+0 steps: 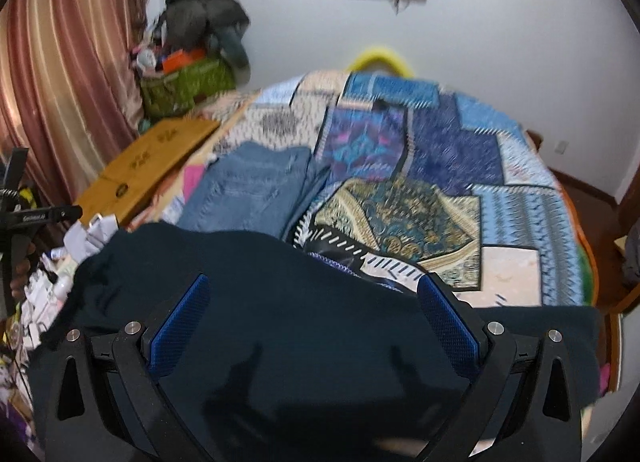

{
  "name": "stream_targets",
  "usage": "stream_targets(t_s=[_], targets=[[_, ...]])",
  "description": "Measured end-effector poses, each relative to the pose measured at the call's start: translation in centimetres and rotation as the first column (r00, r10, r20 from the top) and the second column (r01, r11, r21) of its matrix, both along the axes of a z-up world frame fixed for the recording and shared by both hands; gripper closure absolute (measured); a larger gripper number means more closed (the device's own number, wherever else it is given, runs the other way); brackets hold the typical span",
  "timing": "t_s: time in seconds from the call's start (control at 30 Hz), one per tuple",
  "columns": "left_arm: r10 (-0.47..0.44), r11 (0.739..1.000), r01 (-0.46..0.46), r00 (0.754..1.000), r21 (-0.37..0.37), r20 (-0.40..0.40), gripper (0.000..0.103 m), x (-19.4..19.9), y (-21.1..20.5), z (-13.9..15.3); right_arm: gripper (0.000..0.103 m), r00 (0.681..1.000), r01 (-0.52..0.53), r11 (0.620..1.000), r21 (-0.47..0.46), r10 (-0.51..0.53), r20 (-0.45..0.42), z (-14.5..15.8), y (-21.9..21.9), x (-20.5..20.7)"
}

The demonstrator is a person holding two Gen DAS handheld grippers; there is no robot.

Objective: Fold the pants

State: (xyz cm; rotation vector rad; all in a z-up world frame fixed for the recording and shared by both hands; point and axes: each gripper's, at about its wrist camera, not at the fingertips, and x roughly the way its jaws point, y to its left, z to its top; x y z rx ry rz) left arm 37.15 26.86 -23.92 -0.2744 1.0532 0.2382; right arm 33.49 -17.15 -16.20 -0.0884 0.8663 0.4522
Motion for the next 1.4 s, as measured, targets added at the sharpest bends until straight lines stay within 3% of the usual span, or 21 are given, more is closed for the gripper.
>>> stream_targets(t_s=[0.13, 0.23, 0.4, 0.47, 0.5, 0.53, 0.6, 0.67, 0.73, 0.83, 0.93, 1.13, 1.27, 1.4], targets=[[0.015, 0.997, -0.023, 0.994, -0.073, -0.109, 0.026, 2.7, 1.3, -4.6, 0.003, 0.992, -0.078, 0.997, -0.013, 0.077, -0.104, -2.1, 0.9, 2.9], [0.015, 0.995, -0.030, 0.988, -0.100, -0.154, 0.028, 4.3, 1.9, -6.9, 0.011, 0.982, -0.123, 0.992, -0.029, 0.117, -0.147, -3.4, 1.5, 5.0], [0.012, 0.968, -0.060, 0.980, -0.243, -0.198, 0.032, 5.8, 2.7, -9.9, 0.020, 0.959, -0.176, 0.983, -0.047, 0.161, -0.231, -5.7, 2.9, 7.7], [0.002, 0.962, -0.053, 0.982, -0.268, -0.187, 0.040, 6.0, 2.6, -10.1, 0.026, 0.947, -0.204, 0.978, -0.045, 0.186, -0.260, -6.5, 3.6, 8.5], [-0.011, 0.960, -0.040, 0.984, -0.279, -0.179, 0.050, 6.1, 2.5, -10.0, 0.028, 0.943, -0.211, 0.977, -0.034, 0.194, -0.270, -6.8, 3.7, 8.9], [-0.016, 0.960, -0.035, 0.984, -0.279, -0.177, 0.054, 6.1, 2.4, -9.8, 0.028, 0.940, -0.212, 0.977, -0.014, 0.200, -0.278, -7.0, 3.8, 9.3], [-0.007, 0.969, -0.038, 0.984, -0.243, -0.179, 0.066, 6.0, 2.3, -9.4, 0.033, 0.927, -0.207, 0.977, 0.047, 0.211, -0.309, -7.3, 3.9, 10.0], [-0.014, 0.971, -0.029, 0.984, -0.237, -0.177, 0.073, 5.7, 2.3, -9.0, 0.048, 0.911, -0.199, 0.975, 0.099, 0.221, -0.349, -7.7, 4.1, 10.4], [-0.022, 0.971, -0.018, 0.986, -0.240, -0.163, 0.085, 5.3, 2.4, -8.3, 0.057, 0.905, -0.195, 0.973, 0.121, 0.227, -0.361, -8.0, 4.3, 10.2], [-0.038, 0.978, 0.009, 0.990, -0.207, -0.137, 0.095, 4.7, 2.2, -6.6, 0.074, 0.901, -0.206, 0.969, 0.136, 0.242, -0.359, -7.9, 4.5, 9.4], [-0.048, 0.991, 0.035, 0.994, -0.128, -0.101, 0.095, 4.3, 1.7, -4.2, 0.090, 0.909, -0.230, 0.968, 0.100, 0.250, -0.332, -7.2, 4.9, 8.5], [-0.032, 0.999, 0.032, 0.999, -0.013, 0.035, 0.095, 4.2, 1.2, 2.3, 0.094, 0.958, -0.240, 0.970, -0.039, 0.230, -0.172, -3.6, 5.7, 7.5], [-0.039, 0.999, 0.041, 0.994, -0.011, 0.106, 0.095, 4.0, 1.0, 6.1, 0.094, 0.979, -0.190, 0.981, -0.043, 0.187, -0.079, 0.0, 5.4, 7.3], [-0.072, 0.997, 0.072, 0.990, 0.004, 0.121, 0.095, 2.1, 0.2, 7.4, 0.094, 0.978, -0.202, 0.979, -0.036, 0.200, -0.059, 1.8, 4.8, 5.2]])
